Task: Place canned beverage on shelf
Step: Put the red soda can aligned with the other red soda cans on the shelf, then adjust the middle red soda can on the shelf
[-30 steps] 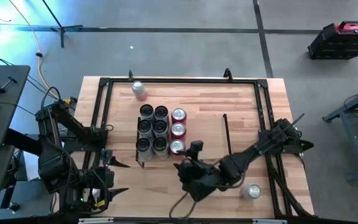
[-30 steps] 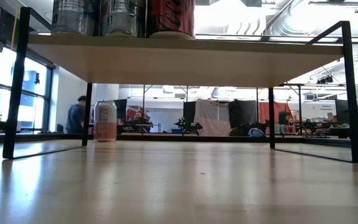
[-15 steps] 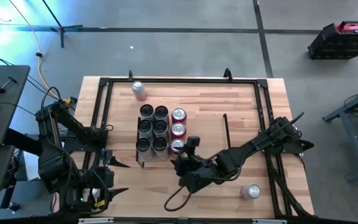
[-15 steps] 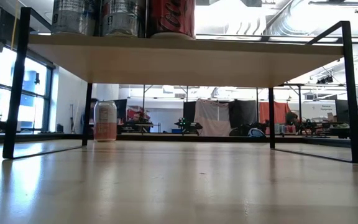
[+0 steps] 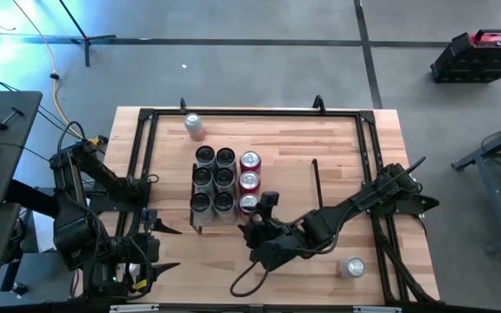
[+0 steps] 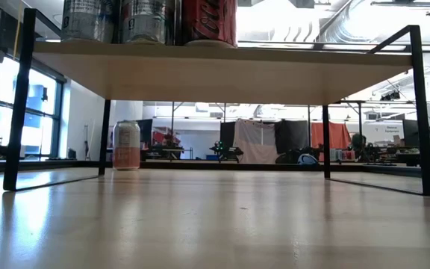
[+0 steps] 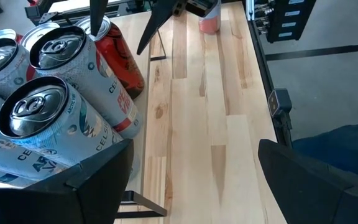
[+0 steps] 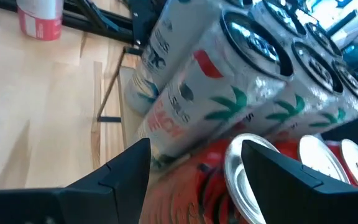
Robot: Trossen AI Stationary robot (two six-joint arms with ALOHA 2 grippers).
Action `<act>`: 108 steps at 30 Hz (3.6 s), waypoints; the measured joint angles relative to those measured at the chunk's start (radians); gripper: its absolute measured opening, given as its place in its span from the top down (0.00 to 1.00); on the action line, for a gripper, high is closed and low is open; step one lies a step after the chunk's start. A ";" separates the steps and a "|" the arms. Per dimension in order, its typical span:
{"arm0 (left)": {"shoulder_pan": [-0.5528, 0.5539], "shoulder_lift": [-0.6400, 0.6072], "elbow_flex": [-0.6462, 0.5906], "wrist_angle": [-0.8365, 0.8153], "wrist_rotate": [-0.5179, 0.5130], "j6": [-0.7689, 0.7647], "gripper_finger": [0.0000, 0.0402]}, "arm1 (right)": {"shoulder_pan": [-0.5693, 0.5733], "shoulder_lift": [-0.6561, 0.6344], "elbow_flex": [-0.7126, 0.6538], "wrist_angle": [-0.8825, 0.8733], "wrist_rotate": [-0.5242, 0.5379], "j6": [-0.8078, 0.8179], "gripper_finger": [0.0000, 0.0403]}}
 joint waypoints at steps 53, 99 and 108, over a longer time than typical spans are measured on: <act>0.002 0.000 0.000 0.000 0.016 0.124 0.17 | -0.400 -0.162 -0.001 -0.130 -0.558 -0.262 0.41; 0.002 0.000 0.000 0.000 0.034 0.114 0.17 | -0.394 -0.175 -0.001 -0.163 -0.508 -0.270 0.41; 0.002 0.000 0.000 0.000 0.034 0.114 0.17 | -0.392 -0.175 -0.001 -0.160 -0.508 -0.269 0.41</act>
